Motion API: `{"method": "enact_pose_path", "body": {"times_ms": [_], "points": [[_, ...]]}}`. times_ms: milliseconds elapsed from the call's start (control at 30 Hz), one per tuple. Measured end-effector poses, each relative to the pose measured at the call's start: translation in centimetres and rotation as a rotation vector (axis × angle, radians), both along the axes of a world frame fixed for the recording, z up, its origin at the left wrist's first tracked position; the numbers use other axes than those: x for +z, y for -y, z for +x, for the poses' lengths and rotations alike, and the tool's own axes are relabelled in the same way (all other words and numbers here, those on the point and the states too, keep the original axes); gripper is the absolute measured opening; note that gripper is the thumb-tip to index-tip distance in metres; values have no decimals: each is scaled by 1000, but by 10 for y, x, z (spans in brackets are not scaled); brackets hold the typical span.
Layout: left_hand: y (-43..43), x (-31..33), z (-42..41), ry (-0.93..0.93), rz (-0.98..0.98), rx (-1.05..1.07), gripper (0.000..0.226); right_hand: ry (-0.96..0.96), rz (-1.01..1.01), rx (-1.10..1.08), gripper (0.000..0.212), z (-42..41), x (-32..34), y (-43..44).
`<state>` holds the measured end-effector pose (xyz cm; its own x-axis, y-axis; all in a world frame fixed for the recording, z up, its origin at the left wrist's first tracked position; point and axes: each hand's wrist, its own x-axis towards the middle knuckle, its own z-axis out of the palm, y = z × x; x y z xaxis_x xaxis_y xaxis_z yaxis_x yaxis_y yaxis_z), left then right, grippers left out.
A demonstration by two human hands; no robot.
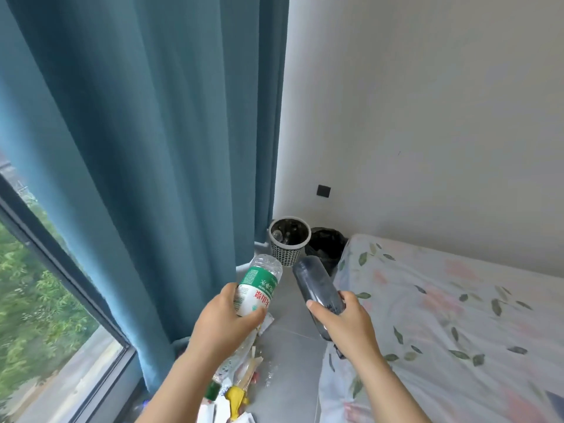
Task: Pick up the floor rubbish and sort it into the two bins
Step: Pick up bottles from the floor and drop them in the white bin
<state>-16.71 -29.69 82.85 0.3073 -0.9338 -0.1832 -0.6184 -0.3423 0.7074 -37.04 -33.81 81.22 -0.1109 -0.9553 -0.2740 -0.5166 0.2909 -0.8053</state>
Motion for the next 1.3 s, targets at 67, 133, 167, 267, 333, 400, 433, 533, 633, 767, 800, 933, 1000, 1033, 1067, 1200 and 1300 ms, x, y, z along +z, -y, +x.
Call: {"method": "enact_pose_path", "body": {"times_ms": [67,133,167,267,333,400,433,533,633,767,800,933,1000,1033,1067,1200,1300], "points": [[13,1,-20,4,8,1,39,-3,2,9,52,-19,3,12],[25,0,-37,17,15,-4,40,-7,-4,11,47,-35,6,22],[31,0,-44,21,17,-8,40,-12,-5,10,46,-42,6,27],[49,1,-64,19,18,-25,39,-20,-7,7,45,-59,7,41],[61,1,-73,25,23,-39,39,-16,-11,4,43,-68,7,51],[73,1,-80,20,29,-47,39,-10,-16,2,44,-75,7,60],[79,1,-83,19,33,-51,39,-7,-16,2,44,-78,8,65],[99,-1,-87,27,50,-63,40,5,-7,10,44,-84,9,81],[122,-3,-88,31,61,-66,43,10,10,12,44,-86,8,101],[164,-5,-86,26,65,-72,43,23,13,9,42,-83,7,141],[176,-5,-84,19,68,-74,42,25,8,8,41,-82,7,152],[225,-8,-74,12,80,-80,44,28,17,0,37,-74,8,199],[249,-9,-67,12,86,-85,48,31,15,1,34,-69,9,222],[260,-9,-63,7,91,-89,49,33,12,2,33,-66,9,233],[272,-11,-59,1,97,-95,51,37,10,3,33,-62,9,243],[310,-18,-49,-12,123,-113,51,32,10,12,32,-51,5,278],[335,-24,-46,-8,149,-115,50,31,32,6,35,-46,-3,302]]}}
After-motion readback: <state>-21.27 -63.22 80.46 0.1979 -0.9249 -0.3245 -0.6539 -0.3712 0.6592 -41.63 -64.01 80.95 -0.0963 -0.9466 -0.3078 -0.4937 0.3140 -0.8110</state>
